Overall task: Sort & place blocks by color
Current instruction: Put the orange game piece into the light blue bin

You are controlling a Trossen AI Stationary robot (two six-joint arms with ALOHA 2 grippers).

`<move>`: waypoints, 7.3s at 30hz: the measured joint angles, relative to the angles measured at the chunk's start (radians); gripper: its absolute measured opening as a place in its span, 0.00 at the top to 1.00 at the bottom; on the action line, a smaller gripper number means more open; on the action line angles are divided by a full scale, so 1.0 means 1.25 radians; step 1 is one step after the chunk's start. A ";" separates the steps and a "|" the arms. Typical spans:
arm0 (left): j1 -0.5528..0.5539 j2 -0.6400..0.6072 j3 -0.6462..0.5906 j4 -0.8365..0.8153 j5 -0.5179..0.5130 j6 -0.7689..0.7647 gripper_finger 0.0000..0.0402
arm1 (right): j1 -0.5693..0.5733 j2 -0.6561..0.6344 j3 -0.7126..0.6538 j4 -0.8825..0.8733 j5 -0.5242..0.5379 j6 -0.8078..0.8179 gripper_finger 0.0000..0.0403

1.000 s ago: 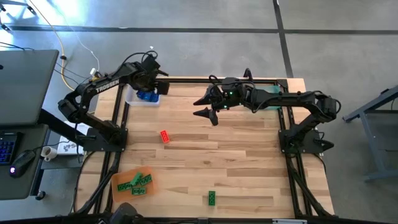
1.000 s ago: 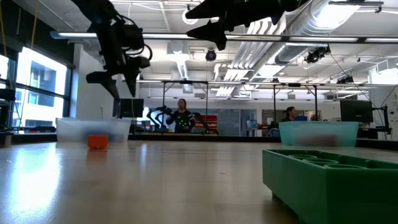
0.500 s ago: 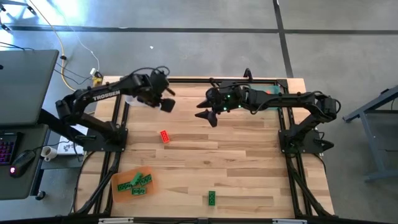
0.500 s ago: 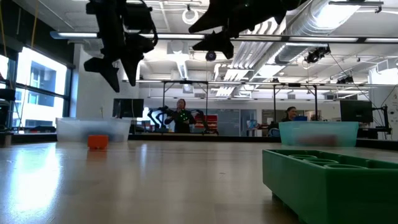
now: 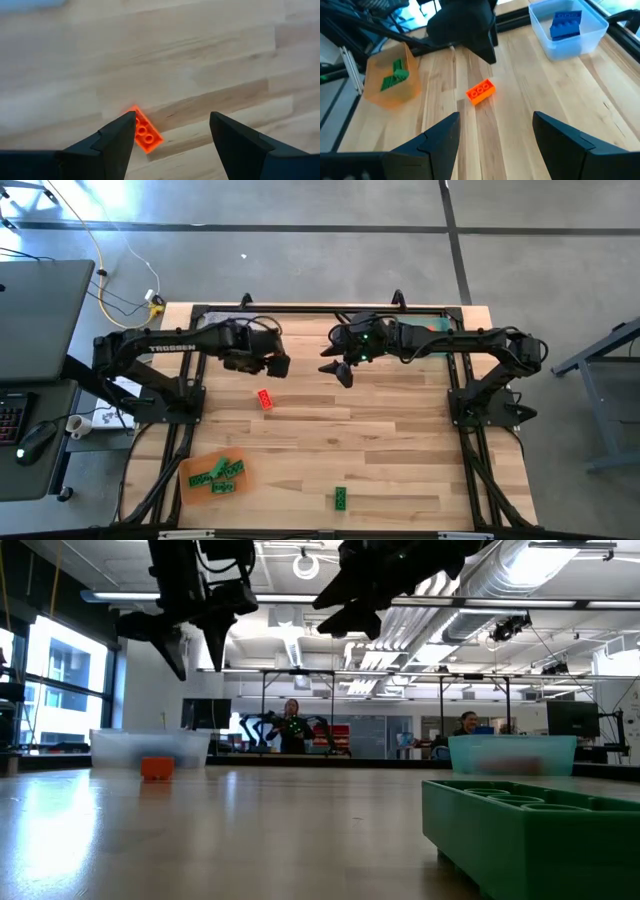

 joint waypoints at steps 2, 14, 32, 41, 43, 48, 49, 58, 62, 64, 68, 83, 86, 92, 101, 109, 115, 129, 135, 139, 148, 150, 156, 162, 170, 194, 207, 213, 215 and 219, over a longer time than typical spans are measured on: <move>-0.025 0.000 0.000 0.000 -0.018 -0.083 0.39 | 0.000 0.000 0.000 -0.014 0.000 -0.011 0.41; -0.188 0.021 0.000 -0.025 -0.134 -0.436 0.39 | 0.000 -0.002 0.000 -0.057 0.001 -0.115 0.41; -0.229 0.180 -0.040 -0.015 -0.104 -0.618 0.39 | 0.000 -0.002 0.000 -0.091 0.002 -0.215 0.41; -0.229 0.252 -0.040 -0.013 -0.068 -0.640 0.39 | 0.000 -0.002 0.000 -0.101 0.002 -0.215 0.41; -0.229 0.270 -0.040 -0.012 -0.052 -0.647 0.39 | 0.000 -0.002 0.000 -0.104 0.002 -0.215 0.41; -0.229 0.302 -0.040 0.027 -0.044 -0.657 0.39 | 0.000 -0.002 0.000 -0.116 0.002 -0.222 0.41; -0.229 0.309 -0.040 0.034 -0.043 -0.657 0.39 | 0.000 -0.002 0.000 -0.118 0.002 -0.226 0.41; -0.227 0.370 -0.038 0.042 -0.033 -0.631 0.39 | 0.000 -0.002 0.000 -0.129 0.002 -0.227 0.41; -0.221 0.373 -0.038 0.053 -0.038 -0.594 0.39 | 0.000 -0.002 0.000 -0.133 0.002 -0.227 0.41; -0.216 0.370 -0.039 0.057 -0.048 -0.562 0.39 | 0.000 -0.002 0.000 -0.134 0.002 -0.227 0.41; -0.201 0.369 -0.039 0.061 -0.043 -0.499 0.40 | 0.000 -0.002 0.000 -0.134 0.002 -0.227 0.41; -0.194 0.369 -0.038 0.070 -0.065 -0.306 0.73 | 0.000 -0.002 0.000 -0.133 0.022 -0.221 0.41; -0.194 0.359 -0.040 0.075 -0.066 -0.232 0.73 | 0.000 -0.002 0.000 -0.133 0.022 -0.221 0.41; -0.192 0.294 -0.042 0.112 -0.066 -0.059 0.73 | 0.000 -0.002 0.000 -0.133 0.019 -0.221 0.41; -0.182 0.145 -0.041 0.215 -0.031 0.229 0.73 | 0.000 -0.002 0.000 -0.090 -0.003 -0.068 0.41; -0.160 0.032 -0.041 0.347 0.030 0.449 0.73 | 0.002 -0.002 0.000 0.052 -0.140 0.076 0.41; -0.141 -0.027 -0.039 0.412 0.094 0.538 0.73 | 0.008 -0.002 0.000 0.148 -0.146 0.132 0.41; -0.159 -0.090 -0.040 0.502 0.149 0.693 0.73 | 0.036 -0.004 0.000 0.309 -0.133 0.135 0.41; -0.162 -0.094 -0.040 0.529 0.135 0.707 0.73 | 0.055 -0.004 0.000 0.322 -0.128 0.154 0.41; -0.156 -0.094 -0.040 0.537 0.133 0.711 0.73 | 0.063 -0.004 0.000 0.332 -0.121 0.157 0.41; -0.156 -0.094 -0.040 0.589 0.139 0.732 0.73 | 0.064 -0.004 0.000 0.326 -0.119 0.157 0.41; -0.156 -0.097 -0.040 0.597 0.138 0.733 0.73 | 0.064 -0.004 0.000 0.324 -0.119 0.157 0.41; -0.136 -0.115 -0.040 0.603 0.124 0.732 0.73 | 0.064 -0.006 0.000 0.324 -0.118 0.156 0.41; -0.118 -0.130 -0.040 0.641 0.129 0.732 0.73 | 0.066 -0.008 0.002 0.333 -0.075 0.150 0.43; -0.103 -0.125 -0.040 0.636 0.146 0.730 0.73 | 0.066 -0.008 0.001 0.334 -0.045 0.147 0.71; -0.062 -0.124 -0.040 0.574 0.060 0.716 0.38 | 0.062 -0.008 0.000 0.183 0.088 0.138 0.72; -0.051 -0.125 -0.040 0.525 -0.023 0.753 0.37 | 0.019 -0.053 0.000 -0.152 0.302 0.193 0.72; -0.051 -0.125 -0.040 0.522 -0.026 0.753 0.37 | -0.039 -0.073 0.001 -0.312 0.389 0.251 0.72; -0.051 -0.125 -0.040 0.521 -0.026 0.753 0.37 | -0.065 -0.077 0.000 -0.385 0.407 0.267 0.72; -0.051 -0.124 -0.040 0.513 -0.026 0.750 0.37 | -0.117 -0.086 0.000 -0.494 0.439 0.283 0.72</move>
